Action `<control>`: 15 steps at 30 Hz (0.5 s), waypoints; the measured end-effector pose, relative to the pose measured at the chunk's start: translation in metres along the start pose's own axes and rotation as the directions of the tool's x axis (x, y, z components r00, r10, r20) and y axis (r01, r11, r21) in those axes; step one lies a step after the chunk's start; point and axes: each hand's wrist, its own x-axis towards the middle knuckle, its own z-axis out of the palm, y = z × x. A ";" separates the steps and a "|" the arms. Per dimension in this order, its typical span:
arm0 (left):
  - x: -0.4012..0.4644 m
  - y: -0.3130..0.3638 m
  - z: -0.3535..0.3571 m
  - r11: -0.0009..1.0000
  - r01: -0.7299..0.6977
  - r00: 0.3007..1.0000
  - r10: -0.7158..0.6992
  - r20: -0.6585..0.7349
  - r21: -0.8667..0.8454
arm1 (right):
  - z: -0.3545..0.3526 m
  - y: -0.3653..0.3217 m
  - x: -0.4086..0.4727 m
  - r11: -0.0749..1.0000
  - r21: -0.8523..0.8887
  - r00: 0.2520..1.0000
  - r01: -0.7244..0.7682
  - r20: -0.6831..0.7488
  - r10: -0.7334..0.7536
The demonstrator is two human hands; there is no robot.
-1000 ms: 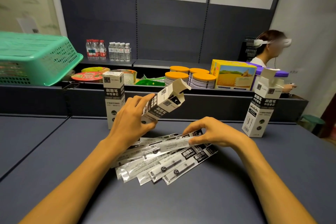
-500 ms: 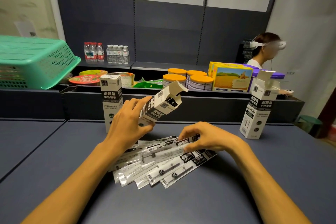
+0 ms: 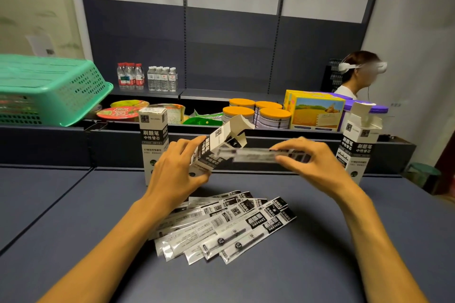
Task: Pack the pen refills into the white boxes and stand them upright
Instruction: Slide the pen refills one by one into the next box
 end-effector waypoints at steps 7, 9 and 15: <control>0.000 0.000 0.002 1.000 0.001 1.000 -0.001 0.009 0.019 | -0.012 0.014 0.004 0.905 -0.402 0.933 0.142 -0.250 -0.257; 0.000 0.001 0.003 1.000 -0.004 1.000 0.004 0.012 0.025 | -0.011 0.010 0.006 0.851 -0.510 0.912 0.127 -0.276 -0.302; 0.001 0.002 0.002 0.998 -0.032 0.999 0.031 0.009 0.047 | 0.003 -0.007 0.015 0.721 -0.678 0.893 0.144 -0.224 -0.390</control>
